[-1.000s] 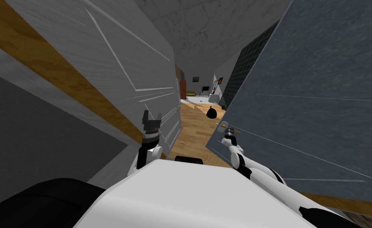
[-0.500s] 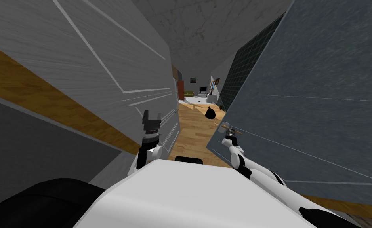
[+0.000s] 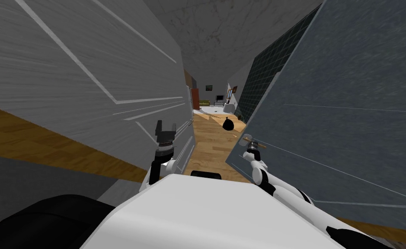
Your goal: Push the door open
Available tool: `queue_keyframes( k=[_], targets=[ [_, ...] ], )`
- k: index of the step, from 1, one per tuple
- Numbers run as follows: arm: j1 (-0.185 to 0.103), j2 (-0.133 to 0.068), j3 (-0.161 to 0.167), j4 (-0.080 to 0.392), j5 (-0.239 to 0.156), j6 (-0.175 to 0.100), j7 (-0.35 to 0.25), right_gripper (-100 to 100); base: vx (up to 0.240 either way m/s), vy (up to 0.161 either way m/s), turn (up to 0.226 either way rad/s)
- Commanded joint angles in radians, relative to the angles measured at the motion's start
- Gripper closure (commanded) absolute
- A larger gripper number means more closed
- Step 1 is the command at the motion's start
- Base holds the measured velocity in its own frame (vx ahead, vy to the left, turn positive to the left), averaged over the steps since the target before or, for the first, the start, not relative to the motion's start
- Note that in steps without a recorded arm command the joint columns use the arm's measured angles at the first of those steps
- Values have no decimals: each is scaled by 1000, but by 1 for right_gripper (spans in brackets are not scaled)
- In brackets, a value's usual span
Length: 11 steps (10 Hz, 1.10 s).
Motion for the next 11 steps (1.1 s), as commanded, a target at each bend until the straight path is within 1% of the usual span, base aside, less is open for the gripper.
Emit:
queue_keyframes(
  k=[1,3,4,5,7,8,9,10,11],
  targets=[
    [-8,-11,-18,13,-5,-11,11,100,195,-2,-62],
    [-7,-16,-42,15,-12,-13,26,100,192,-22,-56],
    [-7,-16,-42,15,-12,-13,26,100,140,-10,-43],
    [-6,-20,-60,17,-17,-15,37,100,165,-24,-50],
    [-5,-24,-83,19,-24,-17,50,100,202,5,-72],
    [-5,-24,-83,19,-24,-17,50,100,111,-13,-34],
    [-4,-28,-101,20,-29,-19,61,100,157,-28,-39],
    [-4,-28,-101,20,-29,-19,61,100,157,0,-44],
    [-10,-32,-96,42,-28,-28,56,100,60,2,-23]
  ],
)
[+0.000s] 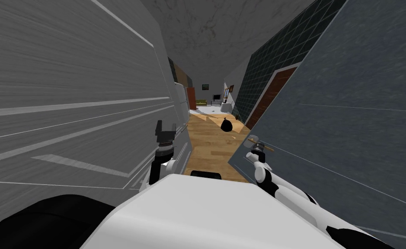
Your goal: Push the door open
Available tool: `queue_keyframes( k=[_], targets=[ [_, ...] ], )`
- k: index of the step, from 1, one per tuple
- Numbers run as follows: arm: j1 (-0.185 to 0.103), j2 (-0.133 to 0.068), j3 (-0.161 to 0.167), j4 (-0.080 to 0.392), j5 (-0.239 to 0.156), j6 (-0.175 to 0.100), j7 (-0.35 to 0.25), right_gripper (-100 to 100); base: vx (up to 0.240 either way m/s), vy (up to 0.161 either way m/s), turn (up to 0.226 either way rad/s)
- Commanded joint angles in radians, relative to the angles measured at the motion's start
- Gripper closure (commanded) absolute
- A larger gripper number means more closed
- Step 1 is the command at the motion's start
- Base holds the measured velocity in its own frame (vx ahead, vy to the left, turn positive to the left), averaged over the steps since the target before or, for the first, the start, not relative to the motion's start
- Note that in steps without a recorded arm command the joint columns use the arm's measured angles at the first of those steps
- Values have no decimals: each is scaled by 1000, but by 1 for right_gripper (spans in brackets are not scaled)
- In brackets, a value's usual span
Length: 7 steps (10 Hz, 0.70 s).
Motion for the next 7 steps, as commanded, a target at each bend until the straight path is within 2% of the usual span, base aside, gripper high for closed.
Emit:
queue_keyframes(
  k=[1,3,4,7],
  targets=[
    [3,-6,-18,2,-5,-2,9,100,129,-29,-30],
    [8,-13,-42,5,-12,-5,21,100,205,-27,-46],
    [8,-13,-42,5,-12,-5,21,100,146,-21,-36],
    [17,-28,-93,11,-27,-11,46,100,196,-42,-37]
  ],
)
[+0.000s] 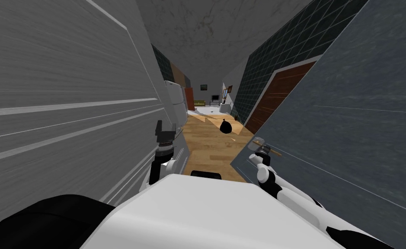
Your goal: Push the door open
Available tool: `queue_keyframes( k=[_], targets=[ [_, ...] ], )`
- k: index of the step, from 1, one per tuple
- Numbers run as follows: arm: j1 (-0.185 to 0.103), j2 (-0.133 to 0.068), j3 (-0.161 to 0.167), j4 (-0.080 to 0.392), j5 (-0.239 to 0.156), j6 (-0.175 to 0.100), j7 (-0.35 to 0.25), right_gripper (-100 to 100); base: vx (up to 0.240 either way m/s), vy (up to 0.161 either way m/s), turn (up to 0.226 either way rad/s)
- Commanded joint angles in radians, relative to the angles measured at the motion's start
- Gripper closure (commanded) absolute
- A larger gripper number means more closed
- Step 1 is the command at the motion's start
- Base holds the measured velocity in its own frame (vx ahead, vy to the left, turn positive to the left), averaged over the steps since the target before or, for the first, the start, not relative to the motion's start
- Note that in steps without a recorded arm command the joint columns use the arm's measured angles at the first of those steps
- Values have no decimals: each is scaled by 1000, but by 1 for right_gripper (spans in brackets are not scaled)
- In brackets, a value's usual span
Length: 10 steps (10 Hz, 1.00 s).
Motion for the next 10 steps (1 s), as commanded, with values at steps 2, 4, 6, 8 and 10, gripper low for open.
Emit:
queue_keyframes(
  k=[2,4,6,8,10],
  targets=[
    [6,-15,-39,0,-11,-5,20,100,199,-14,-52],
    [8,-19,-50,1,-15,-7,25,100,159,-29,-34],
    [12,-25,-71,4,-21,-9,36,100,72,-30,-5],
    [14,-29,-88,15,-25,-15,43,100,100,-28,-22],
    [18,-35,-110,17,-32,-19,56,100,187,-50,-36]
  ],
)
